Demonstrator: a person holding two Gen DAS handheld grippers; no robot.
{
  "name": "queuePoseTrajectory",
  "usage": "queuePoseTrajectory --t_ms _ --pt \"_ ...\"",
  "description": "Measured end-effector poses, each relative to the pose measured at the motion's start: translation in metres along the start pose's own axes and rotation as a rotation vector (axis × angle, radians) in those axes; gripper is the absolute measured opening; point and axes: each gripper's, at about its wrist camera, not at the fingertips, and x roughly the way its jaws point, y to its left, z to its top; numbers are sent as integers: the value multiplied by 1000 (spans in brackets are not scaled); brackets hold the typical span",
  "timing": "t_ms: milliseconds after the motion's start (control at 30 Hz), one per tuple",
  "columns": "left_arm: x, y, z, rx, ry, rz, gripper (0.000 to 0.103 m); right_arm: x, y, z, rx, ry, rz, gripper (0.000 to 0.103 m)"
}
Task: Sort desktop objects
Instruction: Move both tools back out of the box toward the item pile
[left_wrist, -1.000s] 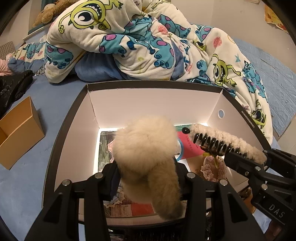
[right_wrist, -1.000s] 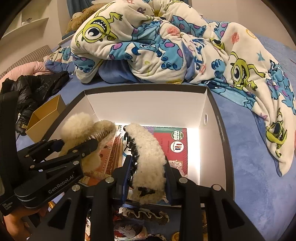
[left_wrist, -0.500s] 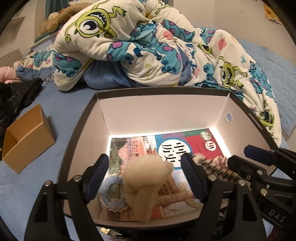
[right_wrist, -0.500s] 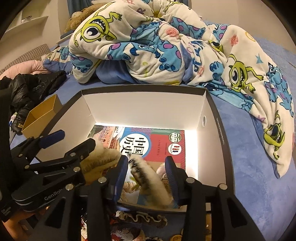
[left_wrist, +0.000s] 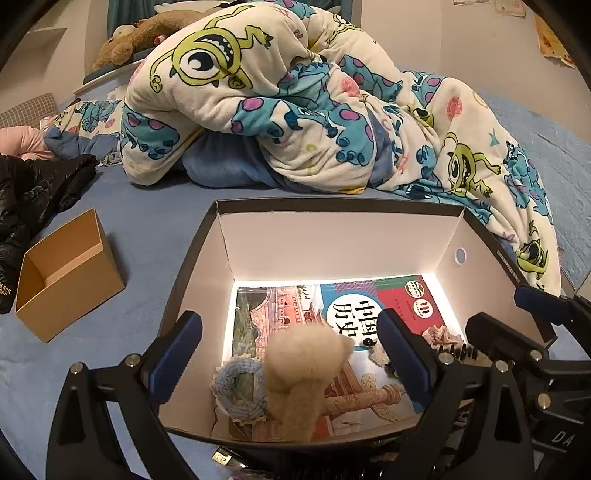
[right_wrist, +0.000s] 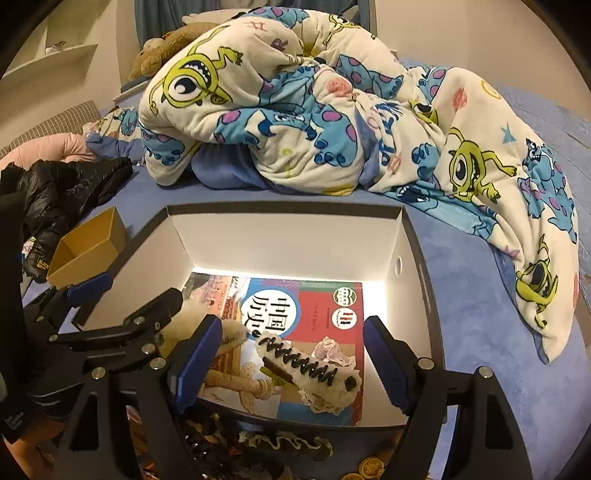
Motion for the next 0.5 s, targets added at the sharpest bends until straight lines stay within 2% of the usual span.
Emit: queuePoseTrajectory --t_ms 500 --pt "-28 7 5 -25 -33 6 103 -26 4 12 6 -46 -9 82"
